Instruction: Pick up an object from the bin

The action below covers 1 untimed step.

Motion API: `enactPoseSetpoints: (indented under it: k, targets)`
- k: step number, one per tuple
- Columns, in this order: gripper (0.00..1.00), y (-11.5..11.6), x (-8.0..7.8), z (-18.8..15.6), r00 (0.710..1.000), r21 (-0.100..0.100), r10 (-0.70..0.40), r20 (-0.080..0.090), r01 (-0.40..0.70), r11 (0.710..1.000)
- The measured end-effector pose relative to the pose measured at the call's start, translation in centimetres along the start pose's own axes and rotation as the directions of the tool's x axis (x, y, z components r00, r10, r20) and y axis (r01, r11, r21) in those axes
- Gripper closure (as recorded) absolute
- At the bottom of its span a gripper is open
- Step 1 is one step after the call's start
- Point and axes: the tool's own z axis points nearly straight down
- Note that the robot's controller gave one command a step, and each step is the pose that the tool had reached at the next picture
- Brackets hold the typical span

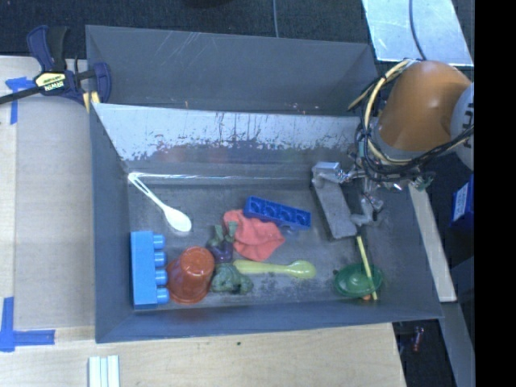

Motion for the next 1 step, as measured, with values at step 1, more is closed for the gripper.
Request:
enactPoseSetpoints:
  k: [1]
  targets:
    - [1.00, 0.54, -0.93, -0.02, 0.988, 0.022, -0.156, -0.001, 0.156, 0.987]
